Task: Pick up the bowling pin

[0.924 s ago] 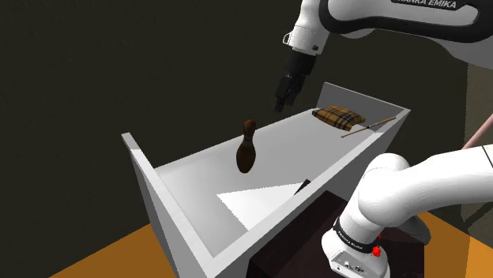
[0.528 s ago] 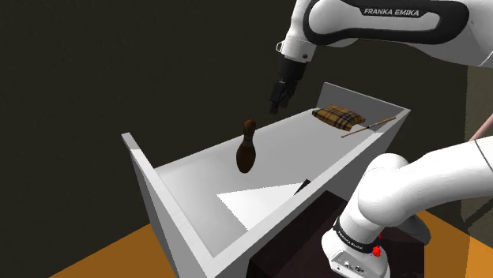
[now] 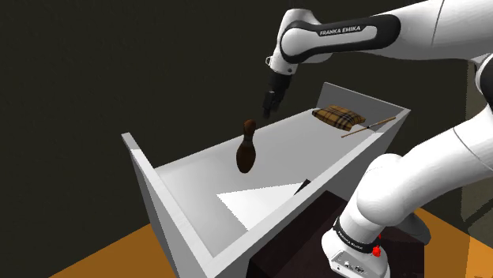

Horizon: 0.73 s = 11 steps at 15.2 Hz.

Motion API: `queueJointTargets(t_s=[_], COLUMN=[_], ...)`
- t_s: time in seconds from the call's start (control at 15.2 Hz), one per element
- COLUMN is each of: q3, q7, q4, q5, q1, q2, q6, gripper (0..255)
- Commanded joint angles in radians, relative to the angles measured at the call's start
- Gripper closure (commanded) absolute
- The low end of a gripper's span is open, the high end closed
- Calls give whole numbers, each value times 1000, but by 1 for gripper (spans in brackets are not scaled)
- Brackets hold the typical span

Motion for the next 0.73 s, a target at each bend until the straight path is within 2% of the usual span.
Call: queueJointTargets(t_s=[0.0, 0.66], q3=[-21, -105], q7=[-38, -224], q4=[14, 187], q5=[-9, 0], q1=[-4, -26], q2=[62, 411], q6=[47, 211], gripper=[0, 0])
